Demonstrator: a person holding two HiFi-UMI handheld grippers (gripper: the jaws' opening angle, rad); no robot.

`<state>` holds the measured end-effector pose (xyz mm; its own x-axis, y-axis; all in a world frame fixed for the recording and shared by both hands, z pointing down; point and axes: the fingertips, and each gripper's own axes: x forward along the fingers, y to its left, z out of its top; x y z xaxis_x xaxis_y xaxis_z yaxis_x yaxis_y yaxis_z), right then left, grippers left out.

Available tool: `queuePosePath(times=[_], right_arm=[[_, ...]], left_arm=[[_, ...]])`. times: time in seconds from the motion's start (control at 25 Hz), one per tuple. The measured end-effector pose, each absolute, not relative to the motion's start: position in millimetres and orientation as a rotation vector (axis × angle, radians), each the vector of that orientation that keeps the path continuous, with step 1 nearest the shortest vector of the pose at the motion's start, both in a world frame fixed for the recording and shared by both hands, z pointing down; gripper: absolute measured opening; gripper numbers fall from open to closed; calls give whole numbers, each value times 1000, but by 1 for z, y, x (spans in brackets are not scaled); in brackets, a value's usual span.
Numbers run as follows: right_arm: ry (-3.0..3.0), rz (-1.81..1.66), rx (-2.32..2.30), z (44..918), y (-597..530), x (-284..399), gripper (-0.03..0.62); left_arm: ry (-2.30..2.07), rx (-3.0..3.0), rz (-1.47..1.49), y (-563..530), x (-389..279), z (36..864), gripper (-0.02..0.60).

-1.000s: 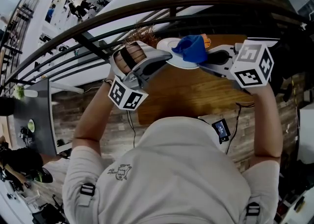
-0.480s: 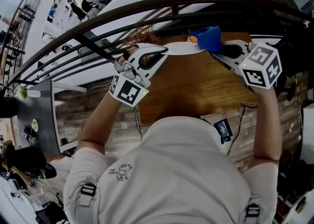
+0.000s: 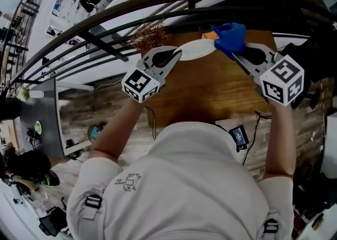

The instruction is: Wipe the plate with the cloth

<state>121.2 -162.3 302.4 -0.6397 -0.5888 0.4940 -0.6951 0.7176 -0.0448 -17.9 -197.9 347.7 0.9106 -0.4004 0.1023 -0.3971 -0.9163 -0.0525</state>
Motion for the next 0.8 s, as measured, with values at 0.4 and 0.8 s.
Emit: queuePosePath(times=[0.4,0.8], right_arm=[[-2462,626,944,415,-153,131,46],[-2344,898,954,548,-138,149,46]], left_arm=[[809,-3509,-173,-202,7,433,15],[979,-3912,-271,-181,60,543,17]])
